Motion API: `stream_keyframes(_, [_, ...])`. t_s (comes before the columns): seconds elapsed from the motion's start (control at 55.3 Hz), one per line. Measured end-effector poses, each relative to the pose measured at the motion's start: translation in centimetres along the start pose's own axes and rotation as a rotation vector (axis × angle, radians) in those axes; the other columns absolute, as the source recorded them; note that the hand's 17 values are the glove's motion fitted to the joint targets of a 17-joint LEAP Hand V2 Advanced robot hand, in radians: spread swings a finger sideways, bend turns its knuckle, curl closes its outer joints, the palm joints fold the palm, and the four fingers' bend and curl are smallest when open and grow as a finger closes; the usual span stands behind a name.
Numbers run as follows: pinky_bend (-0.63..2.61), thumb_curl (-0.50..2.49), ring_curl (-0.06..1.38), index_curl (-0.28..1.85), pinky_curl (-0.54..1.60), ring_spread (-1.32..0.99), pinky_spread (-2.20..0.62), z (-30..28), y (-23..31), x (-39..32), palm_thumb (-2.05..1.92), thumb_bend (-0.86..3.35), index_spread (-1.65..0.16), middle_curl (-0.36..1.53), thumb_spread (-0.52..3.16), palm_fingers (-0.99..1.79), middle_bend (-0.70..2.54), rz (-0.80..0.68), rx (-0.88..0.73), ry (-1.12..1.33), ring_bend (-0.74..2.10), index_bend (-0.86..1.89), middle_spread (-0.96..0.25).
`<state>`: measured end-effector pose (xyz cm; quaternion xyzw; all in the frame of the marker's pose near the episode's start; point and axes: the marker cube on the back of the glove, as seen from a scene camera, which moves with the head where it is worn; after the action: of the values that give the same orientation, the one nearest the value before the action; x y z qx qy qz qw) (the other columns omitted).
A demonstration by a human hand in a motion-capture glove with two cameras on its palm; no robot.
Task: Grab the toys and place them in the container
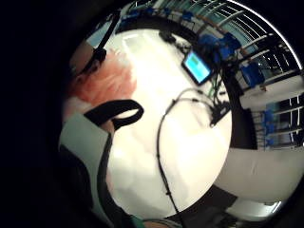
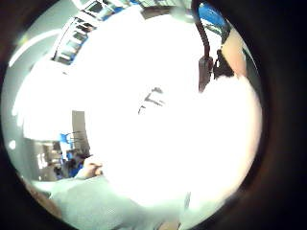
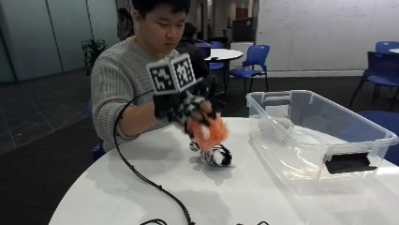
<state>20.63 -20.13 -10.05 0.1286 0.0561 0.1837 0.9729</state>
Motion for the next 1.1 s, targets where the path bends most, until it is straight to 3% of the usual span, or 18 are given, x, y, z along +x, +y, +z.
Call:
stream_keyframes(0.163, [1.09,0.8,0.47,0.78,0.32,-0.42,-0.36,-7.4,-2.4,-2.5,0.73,0.11,-0.42,0.44,0.93,0.7,0.34,-0.082,0.139,0.001,0.59,0.4,-0.32])
stream_keyframes(0.344, [1.09,0.87,0.48,0.86,0.33,-0.44,-0.36,-9.0,-5.1,-5.0,0.73,0.09,-0.44,0.49,0.86,0.7,0.33,-0.149,0.146,0.012,0.58,0.39,-0.33])
stream_keyframes(0.488, [1.1,0.91,0.48,0.91,0.33,-0.44,-0.36,-7.8,-8.6,-9.4,0.72,0.08,-0.44,0.53,0.83,0.71,0.32,-0.19,0.118,-0.14,0.57,0.38,-0.34])
stream_keyframes(0.597, [1.1,0.95,0.49,0.94,0.33,-0.45,-0.36,-6.0,-14.7,-14.9,0.72,0.07,-0.45,0.55,0.81,0.71,0.31,-0.183,0.138,-0.288,0.57,0.36,-0.34])
stream_keyframes(0.76, [1.1,0.99,0.51,0.99,0.34,-0.45,-0.36,-0.1,-22.5,-21.6,0.72,0.06,-0.46,0.59,0.79,0.69,0.27,-0.13,0.097,-0.13,0.57,0.33,-0.35])
stream_keyframes(0.905, [1.12,1.02,0.52,1.03,0.34,-0.45,-0.36,3.4,-24.4,-23.5,0.71,0.04,-0.48,0.63,0.8,0.66,0.24,-0.215,0.021,-0.024,0.57,0.29,-0.36])
stream_keyframes(1.103, [1.14,1.06,0.54,1.08,0.35,-0.45,-0.36,6.5,-24.5,-23.0,0.69,0.02,-0.5,0.67,0.82,0.64,0.19,-0.176,-0.114,-0.034,0.58,0.22,-0.36])
